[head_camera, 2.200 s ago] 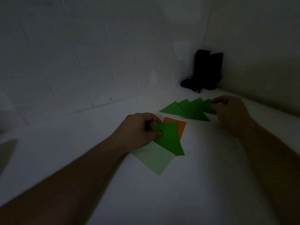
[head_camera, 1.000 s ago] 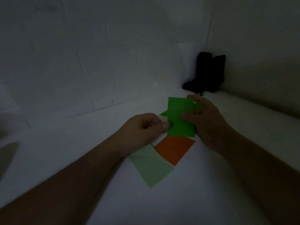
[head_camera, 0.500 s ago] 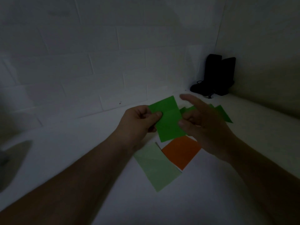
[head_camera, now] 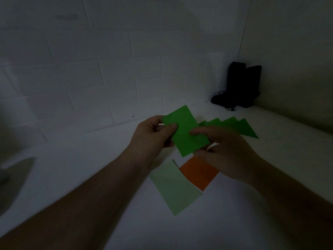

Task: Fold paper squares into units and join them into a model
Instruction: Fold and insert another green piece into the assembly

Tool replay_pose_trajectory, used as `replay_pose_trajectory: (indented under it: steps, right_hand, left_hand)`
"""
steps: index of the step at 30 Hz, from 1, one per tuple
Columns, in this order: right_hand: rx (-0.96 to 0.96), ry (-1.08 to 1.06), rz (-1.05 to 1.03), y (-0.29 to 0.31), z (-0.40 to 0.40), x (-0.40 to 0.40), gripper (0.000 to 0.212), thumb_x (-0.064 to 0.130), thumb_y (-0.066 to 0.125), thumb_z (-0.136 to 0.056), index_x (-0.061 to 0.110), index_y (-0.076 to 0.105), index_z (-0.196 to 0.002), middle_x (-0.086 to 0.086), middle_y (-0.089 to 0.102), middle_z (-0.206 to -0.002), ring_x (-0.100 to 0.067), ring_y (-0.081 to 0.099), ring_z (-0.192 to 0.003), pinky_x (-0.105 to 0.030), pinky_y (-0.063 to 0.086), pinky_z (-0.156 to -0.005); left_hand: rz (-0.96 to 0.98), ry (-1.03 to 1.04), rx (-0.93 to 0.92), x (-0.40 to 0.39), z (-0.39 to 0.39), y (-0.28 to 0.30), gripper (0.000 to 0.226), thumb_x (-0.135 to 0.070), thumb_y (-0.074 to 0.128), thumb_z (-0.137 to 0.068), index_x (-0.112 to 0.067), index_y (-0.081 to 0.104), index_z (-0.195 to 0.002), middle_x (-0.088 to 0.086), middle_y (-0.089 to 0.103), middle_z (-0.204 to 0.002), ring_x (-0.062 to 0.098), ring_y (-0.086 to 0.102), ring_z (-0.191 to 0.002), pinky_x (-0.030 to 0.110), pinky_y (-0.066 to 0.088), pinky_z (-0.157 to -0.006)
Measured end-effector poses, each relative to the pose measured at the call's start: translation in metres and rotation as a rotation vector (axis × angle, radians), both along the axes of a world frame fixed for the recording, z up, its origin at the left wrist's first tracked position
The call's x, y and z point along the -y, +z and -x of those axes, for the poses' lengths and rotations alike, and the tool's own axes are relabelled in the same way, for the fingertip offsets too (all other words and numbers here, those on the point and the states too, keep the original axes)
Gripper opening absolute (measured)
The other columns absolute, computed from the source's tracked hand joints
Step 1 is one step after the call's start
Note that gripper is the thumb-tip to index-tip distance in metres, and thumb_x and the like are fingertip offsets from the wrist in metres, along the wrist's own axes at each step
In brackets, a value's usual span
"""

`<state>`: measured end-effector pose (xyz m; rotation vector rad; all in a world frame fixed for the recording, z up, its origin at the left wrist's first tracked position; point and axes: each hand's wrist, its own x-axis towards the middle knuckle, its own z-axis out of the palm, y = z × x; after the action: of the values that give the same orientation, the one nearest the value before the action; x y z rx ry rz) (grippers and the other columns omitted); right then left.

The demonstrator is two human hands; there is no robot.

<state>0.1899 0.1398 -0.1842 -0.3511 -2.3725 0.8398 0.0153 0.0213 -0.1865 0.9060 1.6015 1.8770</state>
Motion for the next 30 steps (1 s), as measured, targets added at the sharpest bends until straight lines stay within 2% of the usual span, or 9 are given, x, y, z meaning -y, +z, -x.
replay_pose_trajectory:
  steps: [4,8,10,14,16,19,23,27,30]
  right_hand:
    - [-0.078,-0.017,0.116,0.001,0.002,0.001,0.051,0.009,0.085,-0.077,0.047,0.065,-0.105,0.018,0.07,-0.101,-0.001,0.07,-0.088,-0.023,0.062,-0.071]
    - [-0.133,-0.037,0.164,0.006,0.001,0.002,0.05,0.005,0.084,-0.077,0.045,0.067,-0.102,0.013,0.073,-0.096,0.0,0.071,-0.08,-0.016,0.058,-0.064]
    - [-0.129,-0.05,0.185,0.007,0.0,0.003,0.048,0.006,0.084,-0.078,0.046,0.068,-0.099,0.013,0.074,-0.093,-0.002,0.072,-0.08,-0.02,0.06,-0.064]
    - [-0.112,-0.1,0.212,0.007,0.0,0.002,0.041,0.011,0.084,-0.079,0.047,0.07,-0.094,0.012,0.074,-0.086,-0.006,0.072,-0.078,-0.027,0.063,-0.065]
    - [-0.15,-0.082,0.364,0.007,0.0,-0.001,0.034,0.009,0.081,-0.081,0.041,0.074,-0.089,0.007,0.076,-0.085,-0.012,0.073,-0.079,-0.029,0.062,-0.068]
    - [-0.237,-0.087,0.53,0.009,0.001,-0.004,0.026,0.005,0.078,-0.083,0.031,0.076,-0.081,-0.002,0.074,-0.081,-0.02,0.069,-0.078,-0.039,0.058,-0.074]
    - [-0.287,-0.147,0.59,0.01,0.001,-0.005,0.015,0.006,0.076,-0.085,0.021,0.071,-0.084,-0.009,0.071,-0.082,-0.026,0.066,-0.08,-0.042,0.056,-0.076]
    - [-0.207,-0.136,0.618,0.01,0.001,-0.006,0.007,0.007,0.069,-0.092,0.013,0.071,-0.087,-0.005,0.071,-0.073,-0.016,0.068,-0.067,-0.034,0.057,-0.068]
    - [-0.244,-0.118,0.631,0.01,-0.001,-0.008,0.005,0.005,0.069,-0.092,0.009,0.07,-0.088,-0.005,0.07,-0.07,-0.017,0.065,-0.062,-0.033,0.055,-0.063]
  left_hand:
    - [-0.018,-0.014,0.026,0.001,-0.001,0.002,0.026,-0.003,0.066,-0.096,-0.011,0.065,-0.121,0.036,0.068,-0.108,0.05,0.069,-0.102,0.063,0.056,-0.093]
    - [-0.007,-0.068,0.011,0.004,-0.001,0.004,0.041,-0.003,0.062,-0.098,-0.032,0.058,-0.128,0.03,0.061,-0.096,0.041,0.065,-0.084,0.041,0.06,-0.076]
    - [-0.01,-0.089,0.0,0.005,-0.002,0.005,0.041,-0.002,0.056,-0.101,-0.034,0.06,-0.127,0.027,0.06,-0.093,0.035,0.062,-0.081,0.036,0.057,-0.072]
    - [-0.032,-0.071,-0.002,0.007,-0.007,0.008,0.034,0.004,0.048,-0.101,-0.018,0.073,-0.109,0.033,0.066,-0.103,0.033,0.062,-0.082,0.036,0.056,-0.07]
    - [-0.023,-0.078,0.011,0.008,-0.008,0.009,0.04,0.012,0.043,-0.095,-0.01,0.076,-0.101,0.024,0.072,-0.098,0.028,0.064,-0.078,0.033,0.057,-0.07]
    - [0.011,-0.079,-0.104,0.01,-0.008,0.007,0.046,0.02,0.05,-0.087,-0.015,0.076,-0.099,0.012,0.075,-0.09,0.02,0.068,-0.079,0.032,0.057,-0.077]
    - [0.045,-0.041,-0.295,0.011,-0.008,0.002,0.008,-0.016,0.078,-0.088,-0.021,0.079,-0.094,0.014,0.074,-0.097,0.032,0.071,-0.092,0.049,0.057,-0.089]
    - [0.031,-0.094,-0.234,0.01,-0.009,0.005,0.012,-0.012,0.07,-0.095,-0.001,0.073,-0.099,0.015,0.076,-0.095,0.025,0.073,-0.087,0.037,0.059,-0.086]
    - [0.057,-0.112,-0.22,0.009,-0.009,0.004,0.008,-0.012,0.07,-0.095,-0.005,0.072,-0.098,0.025,0.074,-0.091,0.029,0.068,-0.079,0.039,0.056,-0.078]
